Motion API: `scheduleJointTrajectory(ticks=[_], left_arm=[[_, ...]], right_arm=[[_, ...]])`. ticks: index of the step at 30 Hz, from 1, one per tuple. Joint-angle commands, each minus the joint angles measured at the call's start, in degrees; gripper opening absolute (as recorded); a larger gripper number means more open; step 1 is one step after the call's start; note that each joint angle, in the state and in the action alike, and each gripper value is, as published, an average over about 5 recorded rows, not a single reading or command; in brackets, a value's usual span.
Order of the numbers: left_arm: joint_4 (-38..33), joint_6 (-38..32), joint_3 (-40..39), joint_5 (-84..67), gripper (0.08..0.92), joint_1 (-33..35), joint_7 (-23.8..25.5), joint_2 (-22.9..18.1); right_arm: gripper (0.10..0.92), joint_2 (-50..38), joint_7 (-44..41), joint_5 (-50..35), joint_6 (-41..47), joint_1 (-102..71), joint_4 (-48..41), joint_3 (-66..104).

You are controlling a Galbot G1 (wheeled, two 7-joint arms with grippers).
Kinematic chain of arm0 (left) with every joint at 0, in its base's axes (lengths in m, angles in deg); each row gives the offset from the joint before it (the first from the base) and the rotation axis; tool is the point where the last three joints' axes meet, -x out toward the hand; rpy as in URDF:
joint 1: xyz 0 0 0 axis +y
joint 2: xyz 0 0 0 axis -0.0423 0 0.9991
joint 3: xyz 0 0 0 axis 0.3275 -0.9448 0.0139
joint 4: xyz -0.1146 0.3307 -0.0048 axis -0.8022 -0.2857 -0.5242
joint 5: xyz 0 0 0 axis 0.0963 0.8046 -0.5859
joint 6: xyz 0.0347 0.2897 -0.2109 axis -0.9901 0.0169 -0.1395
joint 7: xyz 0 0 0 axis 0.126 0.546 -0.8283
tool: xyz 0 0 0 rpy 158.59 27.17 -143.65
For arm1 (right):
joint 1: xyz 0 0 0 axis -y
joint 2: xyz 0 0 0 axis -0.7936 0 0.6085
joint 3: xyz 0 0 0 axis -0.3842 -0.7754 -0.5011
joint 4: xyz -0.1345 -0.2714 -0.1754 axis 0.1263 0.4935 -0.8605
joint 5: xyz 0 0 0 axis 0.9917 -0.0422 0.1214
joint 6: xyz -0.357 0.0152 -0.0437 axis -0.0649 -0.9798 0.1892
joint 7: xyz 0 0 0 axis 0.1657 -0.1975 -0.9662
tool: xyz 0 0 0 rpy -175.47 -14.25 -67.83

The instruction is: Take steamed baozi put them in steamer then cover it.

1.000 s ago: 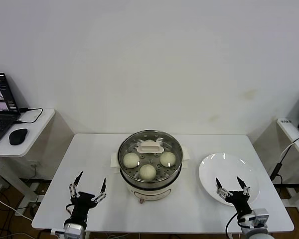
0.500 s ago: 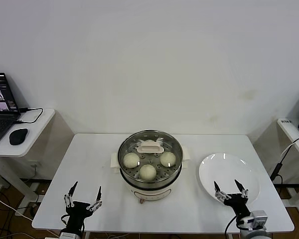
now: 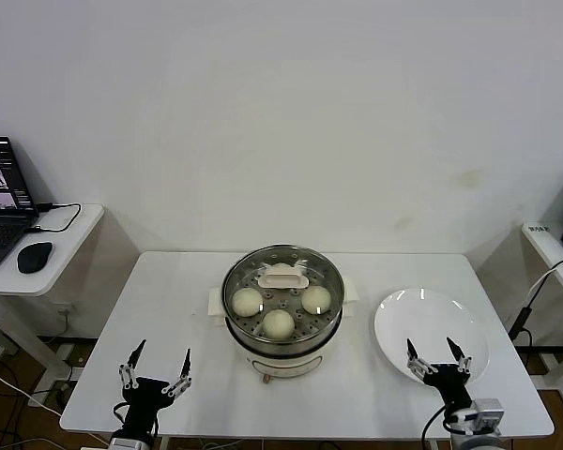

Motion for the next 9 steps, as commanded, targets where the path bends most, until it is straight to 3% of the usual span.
scheduleJointTrajectory(ticks=[1, 9], left_arm=[[0.2, 0.0, 0.1, -0.3, 0.823, 0.0, -0.1, 0.1], [0.7, 0.0, -0.1, -0.4, 0.823, -0.4, -0.1, 0.0]], right_arm=[[0.823, 1.2, 0.8, 2.1, -0.4, 0.1, 0.1, 0.2], [0.823, 1.3, 0.6, 2.7, -0.3, 0.3, 0.1, 0.5]])
